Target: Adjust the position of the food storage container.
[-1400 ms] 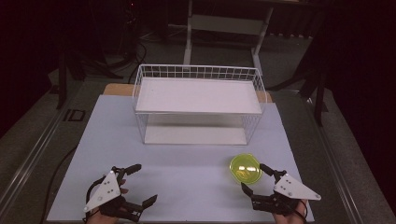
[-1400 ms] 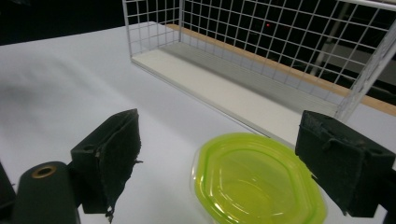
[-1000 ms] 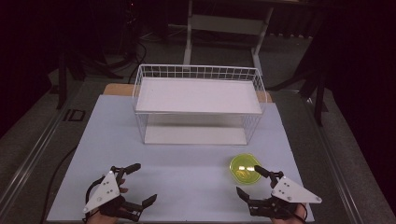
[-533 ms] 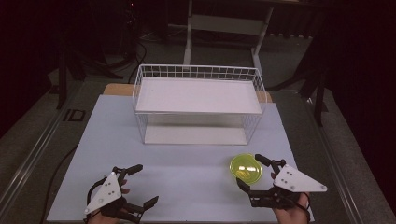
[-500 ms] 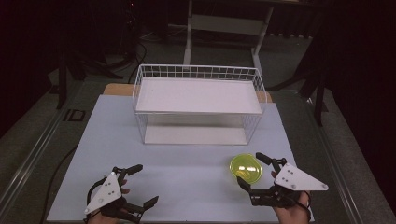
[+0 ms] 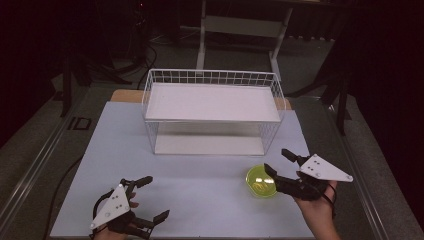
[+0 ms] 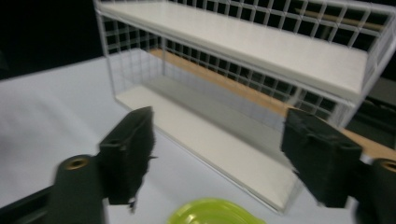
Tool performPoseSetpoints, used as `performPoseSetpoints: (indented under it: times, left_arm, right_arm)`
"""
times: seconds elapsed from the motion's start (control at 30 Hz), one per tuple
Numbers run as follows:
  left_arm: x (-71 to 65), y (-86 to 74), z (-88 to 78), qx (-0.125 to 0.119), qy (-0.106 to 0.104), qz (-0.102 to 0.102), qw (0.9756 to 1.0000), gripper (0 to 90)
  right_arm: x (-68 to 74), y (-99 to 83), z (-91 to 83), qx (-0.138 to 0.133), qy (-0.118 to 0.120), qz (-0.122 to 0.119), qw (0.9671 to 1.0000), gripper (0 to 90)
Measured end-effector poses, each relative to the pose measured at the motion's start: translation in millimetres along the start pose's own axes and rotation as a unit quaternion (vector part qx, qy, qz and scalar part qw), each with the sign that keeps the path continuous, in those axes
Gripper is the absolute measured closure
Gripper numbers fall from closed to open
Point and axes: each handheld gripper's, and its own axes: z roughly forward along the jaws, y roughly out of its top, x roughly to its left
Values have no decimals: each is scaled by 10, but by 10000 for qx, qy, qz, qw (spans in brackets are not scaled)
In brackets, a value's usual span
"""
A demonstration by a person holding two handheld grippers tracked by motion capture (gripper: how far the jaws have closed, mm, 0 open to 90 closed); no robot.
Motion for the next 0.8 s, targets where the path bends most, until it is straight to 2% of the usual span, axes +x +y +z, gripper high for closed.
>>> performPoseSetpoints:
  times: [0.07, 0.1, 0.13, 0.17, 0.27, 0.3, 0.33, 0.37, 0.4, 0.53, 0.63, 0.67, 0.7, 0.8]
  left_arm:
    - [4, -2, -1, -1, -11, -5, 10000, 5]
    - [5, -3, -1, 1, -8, -3, 10000, 6]
    - [5, -3, -1, 1, -8, -3, 10000, 6]
    - [9, -5, -2, 10, -6, -8, 10000, 6]
    - [9, -4, 0, 12, -5, -11, 10000, 6]
    - [9, -4, 0, 12, -5, -11, 10000, 6]
    - [7, -2, -1, 6, -5, 0, 10000, 5]
    - [5, -2, 0, 2, -8, -1, 10000, 6]
    - [2, -2, 0, 11, -2, 4, 10000, 6]
    - [8, -5, 8, 24, -5, 5, 10000, 5]
    - [7, -3, 10, 21, -7, 6, 10000, 6]
    - [4, -2, 10, 16, -12, 6, 10000, 6]
    - [1, -1, 8, 21, -11, 18, 10000, 6]
    - [-2, 1, 3, 18, -12, 17, 10000, 6]
  right_arm:
    - [-64, -57, 34, 87, -155, 32, 9998, 350]
    - [-105, -86, 48, 181, -140, 77, 9997, 388]
    - [-105, -86, 48, 181, -140, 77, 9997, 388]
    - [-195, -152, 69, 310, -183, 233, 9991, 470]
    - [-303, -240, 86, 477, -274, 321, 9980, 572]
    - [-303, -240, 86, 477, -274, 321, 9980, 572]
    - [-386, -321, 93, 645, -364, 315, 9968, 657]
    - [-414, -350, 93, 721, -334, 351, 9962, 700]
    - [-447, -389, 93, 788, -316, 432, 9954, 711]
    - [-533, -526, 93, 1040, -419, 481, 9925, 818]
    - [-564, -594, 101, 1179, -434, 530, 9907, 861]
    - [-573, -628, 110, 1262, -429, 545, 9896, 892]
    - [-583, -704, 129, 1422, -446, 592, 9870, 899]
    - [-586, -791, 151, 1600, -469, 666, 9837, 900]
